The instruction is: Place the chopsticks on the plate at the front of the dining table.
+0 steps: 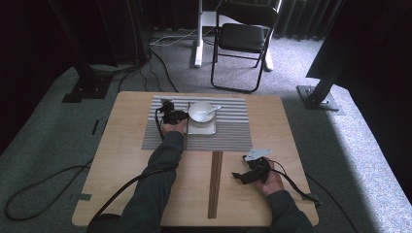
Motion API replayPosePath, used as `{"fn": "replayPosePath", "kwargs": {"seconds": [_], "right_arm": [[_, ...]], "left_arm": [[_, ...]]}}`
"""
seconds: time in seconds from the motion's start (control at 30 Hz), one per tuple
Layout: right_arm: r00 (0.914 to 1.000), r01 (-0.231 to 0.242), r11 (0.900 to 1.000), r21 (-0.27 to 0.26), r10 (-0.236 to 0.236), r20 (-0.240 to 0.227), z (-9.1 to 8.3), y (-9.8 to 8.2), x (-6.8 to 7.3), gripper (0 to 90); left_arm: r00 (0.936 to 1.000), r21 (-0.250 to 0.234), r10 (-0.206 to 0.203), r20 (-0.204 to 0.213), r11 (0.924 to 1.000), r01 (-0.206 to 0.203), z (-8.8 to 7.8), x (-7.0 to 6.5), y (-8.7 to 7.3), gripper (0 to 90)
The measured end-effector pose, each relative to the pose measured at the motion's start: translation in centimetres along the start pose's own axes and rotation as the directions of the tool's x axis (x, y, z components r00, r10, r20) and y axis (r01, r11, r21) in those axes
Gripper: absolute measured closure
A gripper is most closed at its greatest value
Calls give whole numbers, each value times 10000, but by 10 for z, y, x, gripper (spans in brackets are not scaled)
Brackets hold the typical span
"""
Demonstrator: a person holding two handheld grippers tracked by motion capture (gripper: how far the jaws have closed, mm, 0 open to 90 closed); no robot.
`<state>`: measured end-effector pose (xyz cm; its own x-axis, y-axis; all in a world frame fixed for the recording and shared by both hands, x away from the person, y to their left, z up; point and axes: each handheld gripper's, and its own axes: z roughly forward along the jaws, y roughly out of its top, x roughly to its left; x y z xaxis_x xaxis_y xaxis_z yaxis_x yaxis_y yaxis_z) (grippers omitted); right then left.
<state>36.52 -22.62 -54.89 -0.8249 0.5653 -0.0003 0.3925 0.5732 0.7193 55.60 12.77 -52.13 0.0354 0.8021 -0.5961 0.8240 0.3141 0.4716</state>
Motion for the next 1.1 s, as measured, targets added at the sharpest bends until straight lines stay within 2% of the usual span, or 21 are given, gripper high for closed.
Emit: {"fn": "replayPosePath", "kwargs": {"seconds": [0.2,0.43,0.9,1.1], "right_arm": [[10000,1,10000,1,-1,-1,0,0,0,116],[10000,5,10000,2,-5,1,0,0,0,116],[10000,1,10000,1,-1,0,0,0,0,116],[10000,-1,10000,2,1,0,0,0,0,116]], "left_arm": [[10000,-63,1,-3,10000,-1,-1,0,0,799],[9992,-110,367,-153,9993,-369,-5,-1,-1,758],[9971,-229,756,-44,9969,-757,-18,-2,0,675],[9967,-334,803,70,9962,-800,-26,1,-3,641]]}}
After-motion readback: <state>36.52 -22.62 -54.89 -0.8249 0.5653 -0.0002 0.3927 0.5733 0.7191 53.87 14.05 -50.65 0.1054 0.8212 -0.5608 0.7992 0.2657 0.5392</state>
